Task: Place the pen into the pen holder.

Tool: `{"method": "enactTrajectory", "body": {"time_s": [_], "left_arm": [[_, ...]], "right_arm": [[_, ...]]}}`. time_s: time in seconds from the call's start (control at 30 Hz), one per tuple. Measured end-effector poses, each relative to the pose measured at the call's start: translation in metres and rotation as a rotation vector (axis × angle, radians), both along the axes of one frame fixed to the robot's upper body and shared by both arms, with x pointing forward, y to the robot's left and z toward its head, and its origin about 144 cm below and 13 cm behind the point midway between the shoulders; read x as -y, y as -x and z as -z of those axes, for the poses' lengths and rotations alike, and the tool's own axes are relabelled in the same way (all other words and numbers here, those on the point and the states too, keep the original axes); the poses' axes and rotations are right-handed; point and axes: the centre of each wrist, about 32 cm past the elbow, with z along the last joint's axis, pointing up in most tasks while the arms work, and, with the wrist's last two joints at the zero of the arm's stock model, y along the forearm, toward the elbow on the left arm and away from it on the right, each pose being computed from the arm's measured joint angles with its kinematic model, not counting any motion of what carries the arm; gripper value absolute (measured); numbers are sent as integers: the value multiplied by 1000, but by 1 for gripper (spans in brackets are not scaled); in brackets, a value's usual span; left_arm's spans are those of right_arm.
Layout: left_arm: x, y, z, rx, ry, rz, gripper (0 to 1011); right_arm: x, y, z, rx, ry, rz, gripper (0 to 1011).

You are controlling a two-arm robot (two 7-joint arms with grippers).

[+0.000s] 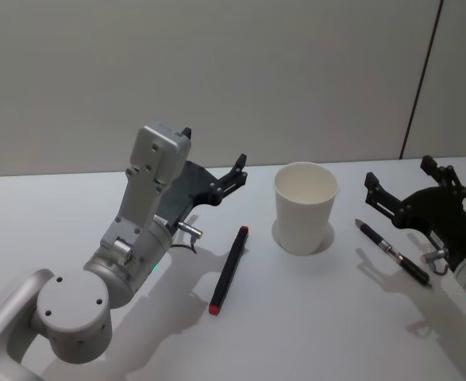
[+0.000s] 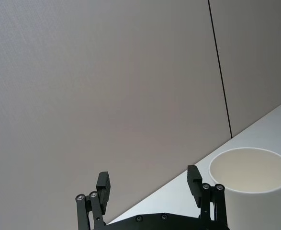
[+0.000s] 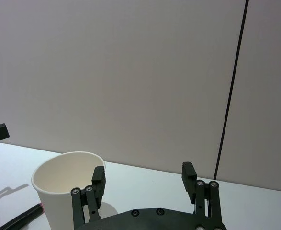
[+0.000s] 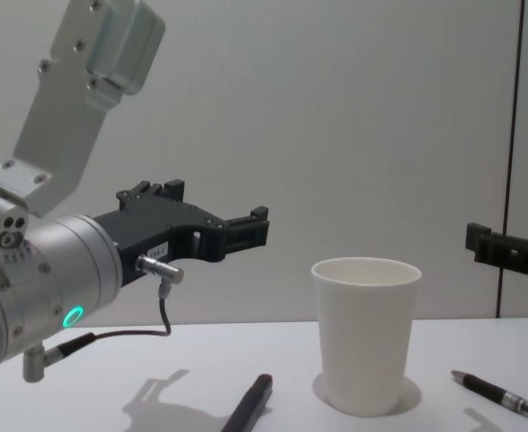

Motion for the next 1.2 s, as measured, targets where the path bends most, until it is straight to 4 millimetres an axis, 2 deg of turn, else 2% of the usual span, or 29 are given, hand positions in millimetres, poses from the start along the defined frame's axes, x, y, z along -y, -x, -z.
{"method": "enactTrajectory", "body": {"time_s": [1.2], "left_arm": [[0, 0, 0, 0, 0, 0, 1001]], "right_arm": [[0, 0, 0, 0, 0, 0, 1001]]}}
